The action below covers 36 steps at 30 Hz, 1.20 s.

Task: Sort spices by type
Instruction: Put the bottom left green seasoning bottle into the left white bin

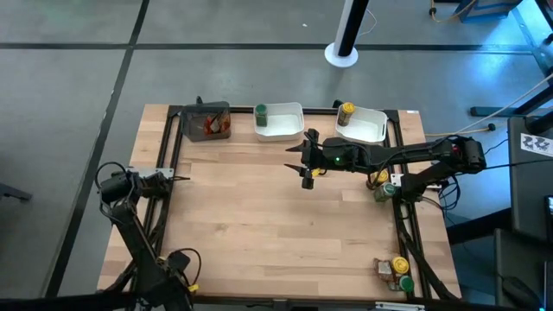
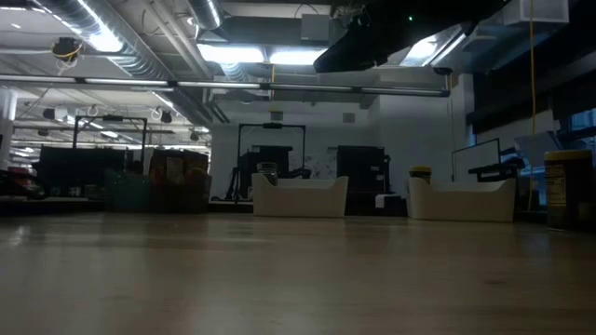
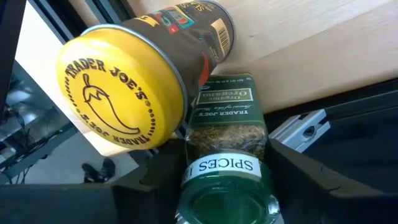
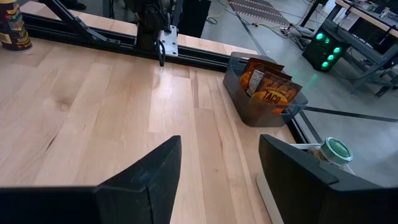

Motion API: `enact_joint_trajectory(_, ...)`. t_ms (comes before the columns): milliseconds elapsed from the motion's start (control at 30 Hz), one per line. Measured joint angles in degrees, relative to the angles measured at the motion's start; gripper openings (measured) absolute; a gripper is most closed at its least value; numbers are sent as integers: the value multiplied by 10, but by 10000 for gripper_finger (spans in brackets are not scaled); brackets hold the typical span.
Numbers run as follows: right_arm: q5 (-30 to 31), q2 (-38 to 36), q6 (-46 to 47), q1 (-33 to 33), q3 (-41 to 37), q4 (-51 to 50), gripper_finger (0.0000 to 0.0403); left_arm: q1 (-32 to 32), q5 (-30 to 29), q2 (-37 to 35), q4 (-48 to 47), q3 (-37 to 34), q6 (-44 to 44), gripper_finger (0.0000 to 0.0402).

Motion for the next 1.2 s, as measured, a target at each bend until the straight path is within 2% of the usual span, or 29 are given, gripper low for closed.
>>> enact_joint_trajectory(533, 0, 0, 0, 0, 0, 0, 215, 26, 0, 0, -1, 1, 71, 186)
enact_joint_trajectory(1067, 0, 0, 0, 0, 0, 1, 215, 101, -5, 0, -11, 44, 215, 186)
enact_joint_trajectory(1200, 0, 0, 0, 0, 0, 1, 215, 126, -31, 0, -59, 72, 269, 186)
